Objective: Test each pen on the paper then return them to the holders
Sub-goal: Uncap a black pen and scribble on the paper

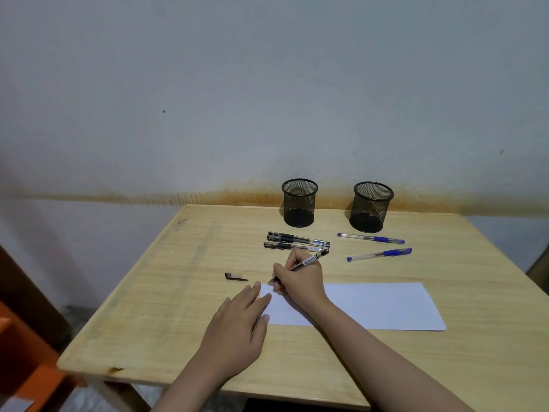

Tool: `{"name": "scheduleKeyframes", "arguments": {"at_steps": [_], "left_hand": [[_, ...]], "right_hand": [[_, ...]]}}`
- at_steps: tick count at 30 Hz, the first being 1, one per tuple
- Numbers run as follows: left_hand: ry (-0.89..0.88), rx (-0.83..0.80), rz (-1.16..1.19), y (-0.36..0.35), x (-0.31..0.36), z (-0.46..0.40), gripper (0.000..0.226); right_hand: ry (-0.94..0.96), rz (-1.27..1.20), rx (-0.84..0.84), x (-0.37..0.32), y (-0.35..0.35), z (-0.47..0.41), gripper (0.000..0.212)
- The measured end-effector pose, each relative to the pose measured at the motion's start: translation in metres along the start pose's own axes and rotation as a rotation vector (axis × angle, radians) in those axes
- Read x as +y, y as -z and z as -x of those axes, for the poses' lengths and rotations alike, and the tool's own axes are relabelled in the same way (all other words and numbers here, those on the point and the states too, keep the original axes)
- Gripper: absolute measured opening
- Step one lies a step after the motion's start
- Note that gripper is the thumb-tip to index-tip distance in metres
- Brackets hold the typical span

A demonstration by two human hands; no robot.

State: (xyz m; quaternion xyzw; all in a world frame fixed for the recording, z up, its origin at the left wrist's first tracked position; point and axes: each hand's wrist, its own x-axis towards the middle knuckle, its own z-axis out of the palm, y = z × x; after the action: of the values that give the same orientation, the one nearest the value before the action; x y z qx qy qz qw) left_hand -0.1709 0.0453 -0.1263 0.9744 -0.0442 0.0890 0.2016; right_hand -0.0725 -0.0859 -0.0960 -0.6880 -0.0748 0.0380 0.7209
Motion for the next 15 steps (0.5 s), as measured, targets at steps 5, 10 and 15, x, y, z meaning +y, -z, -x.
{"name": "scheduleKeyframes", "arguments": {"at_steps": [5, 10, 15], "left_hand": [[0.008, -0.015, 0.005, 0.0012, 0.0011, 0.0004, 0.068], [0.013, -0.016, 0.014, 0.0015, 0.0011, 0.0005, 0.067], [0.01, -0.016, 0.013, 0.0023, 0.0017, 0.0009, 0.066]], "right_hand": [[0.018, 0.068, -0.053, 0.0024, -0.0021, 0.0007, 0.026], [0.035, 0.09, -0.03, 0.0039, -0.0031, -0.0011, 0.026], [0.038, 0.105, -0.041, 0.0032, -0.0036, -0.0006, 0.027]]}}
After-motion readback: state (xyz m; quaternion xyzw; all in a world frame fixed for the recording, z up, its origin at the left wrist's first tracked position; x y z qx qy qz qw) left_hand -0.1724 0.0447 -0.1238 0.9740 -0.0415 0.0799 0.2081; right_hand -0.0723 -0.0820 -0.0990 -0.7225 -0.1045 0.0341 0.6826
